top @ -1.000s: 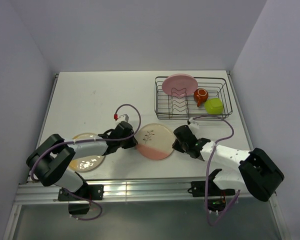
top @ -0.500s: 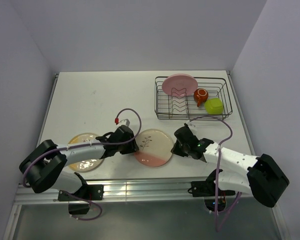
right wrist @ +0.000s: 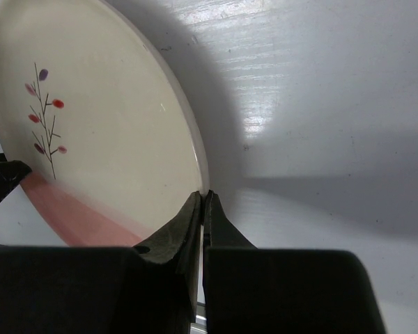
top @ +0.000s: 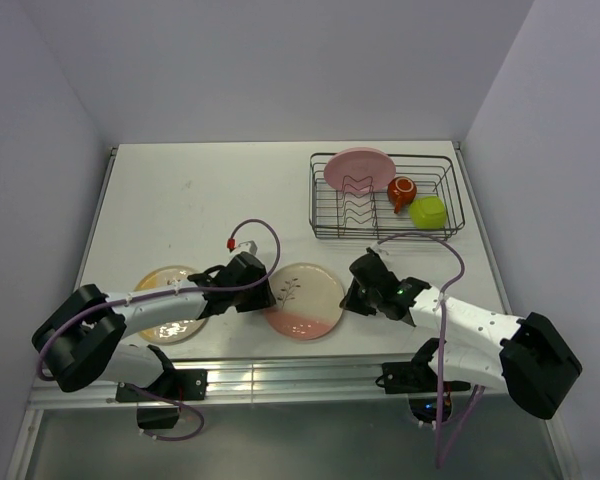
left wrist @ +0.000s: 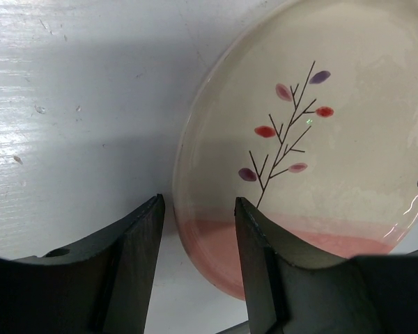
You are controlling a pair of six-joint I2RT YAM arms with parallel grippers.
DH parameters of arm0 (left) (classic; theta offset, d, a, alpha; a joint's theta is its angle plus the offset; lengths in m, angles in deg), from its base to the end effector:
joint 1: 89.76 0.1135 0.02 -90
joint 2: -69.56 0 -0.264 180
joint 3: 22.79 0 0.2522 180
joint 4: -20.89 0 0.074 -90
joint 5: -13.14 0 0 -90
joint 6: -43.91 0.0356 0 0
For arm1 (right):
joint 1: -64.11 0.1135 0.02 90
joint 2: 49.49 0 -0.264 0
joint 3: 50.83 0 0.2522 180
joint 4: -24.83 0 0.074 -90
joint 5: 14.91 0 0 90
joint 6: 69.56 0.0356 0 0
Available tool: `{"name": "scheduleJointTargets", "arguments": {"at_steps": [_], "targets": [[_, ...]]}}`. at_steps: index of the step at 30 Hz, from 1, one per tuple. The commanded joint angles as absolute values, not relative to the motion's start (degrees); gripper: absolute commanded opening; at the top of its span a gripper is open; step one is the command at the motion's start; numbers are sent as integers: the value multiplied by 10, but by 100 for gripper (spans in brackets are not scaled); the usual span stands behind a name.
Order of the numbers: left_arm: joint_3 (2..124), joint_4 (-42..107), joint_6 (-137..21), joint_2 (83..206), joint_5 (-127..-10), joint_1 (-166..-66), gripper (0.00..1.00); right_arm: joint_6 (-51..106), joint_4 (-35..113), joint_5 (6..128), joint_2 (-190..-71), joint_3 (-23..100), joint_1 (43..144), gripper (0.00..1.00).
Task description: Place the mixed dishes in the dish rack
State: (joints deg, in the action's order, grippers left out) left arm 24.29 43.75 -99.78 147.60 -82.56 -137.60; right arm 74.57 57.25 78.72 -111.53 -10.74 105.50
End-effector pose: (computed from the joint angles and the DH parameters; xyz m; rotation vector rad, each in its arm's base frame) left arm 0.1678 -0.1801 0.1537 -0.1755 2.6026 -0.5778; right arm 0.1470 0.1265 0.1634 0.3173 2.6017 0.5677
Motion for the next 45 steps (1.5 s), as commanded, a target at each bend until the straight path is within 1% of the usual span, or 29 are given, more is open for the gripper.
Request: {"name": "scheduleJointTargets", "arguments": {"at_steps": [1, 6, 12, 14, 17, 22, 23, 24, 25, 27, 28, 30, 31, 33, 34, 36, 38, 39, 40, 42, 45], "targets": [[219, 504, -997, 1486, -841, -1378, 53, 739, 553, 783, -1099, -78, 1054, 0], [231, 528, -1000, 1492, -866, -1378, 51, 741, 539, 797, -1104, -94, 1047, 0], [223, 495, -993, 1507, -843, -1379, 43, 736, 511, 785, -1136, -108, 1040, 0], [223, 481, -989, 1516, -835, -1379, 39, 736, 502, 783, -1147, -110, 1039, 0], [221, 463, -986, 1532, -827, -1379, 28, 729, 497, 785, -1159, -108, 1040, 0], [227, 445, -980, 1553, -814, -1379, 20, 725, 490, 790, -1168, -111, 1040, 0], [231, 446, -979, 1556, -813, -1379, 12, 723, 491, 791, -1166, -111, 1039, 2], [232, 445, -978, 1559, -812, -1379, 4, 722, 493, 796, -1159, -110, 1039, 5], [233, 446, -977, 1559, -812, -1379, 0, 721, 495, 798, -1155, -109, 1039, 14], [232, 448, -978, 1549, -818, -1379, 0, 719, 508, 806, -1139, -105, 1040, 28], [231, 455, -979, 1542, -821, -1379, 0, 717, 515, 816, -1134, -103, 1039, 42], [233, 474, -981, 1522, -832, -1379, 0, 710, 542, 832, -1122, -91, 1039, 51], [234, 481, -980, 1513, -835, -1379, 0, 709, 552, 838, -1119, -87, 1039, 59], [239, 498, -981, 1488, -841, -1380, 0, 706, 577, 845, -1106, -76, 1039, 64], [242, 512, -979, 1480, -842, -1379, 0, 707, 583, 848, -1101, -75, 1039, 69], [252, 527, -979, 1461, -845, -1379, 0, 715, 596, 848, -1078, -75, 1040, 76], [264, 548, -978, 1447, -849, -1379, 0, 731, 603, 843, -1050, -81, 1039, 88], [267, 553, -977, 1443, -849, -1379, 0, 735, 604, 841, -1039, -82, 1039, 92], [273, 557, -976, 1438, -849, -1380, 0, 744, 606, 841, -1028, -86, 1040, 99], [280, 569, -976, 1430, -849, -1379, 0, 770, 600, 827, -992, -105, 1039, 100], [291, 581, -976, 1420, -850, -1381, 0, 790, 543, 773, -937, -155, 1039, 100]]}}
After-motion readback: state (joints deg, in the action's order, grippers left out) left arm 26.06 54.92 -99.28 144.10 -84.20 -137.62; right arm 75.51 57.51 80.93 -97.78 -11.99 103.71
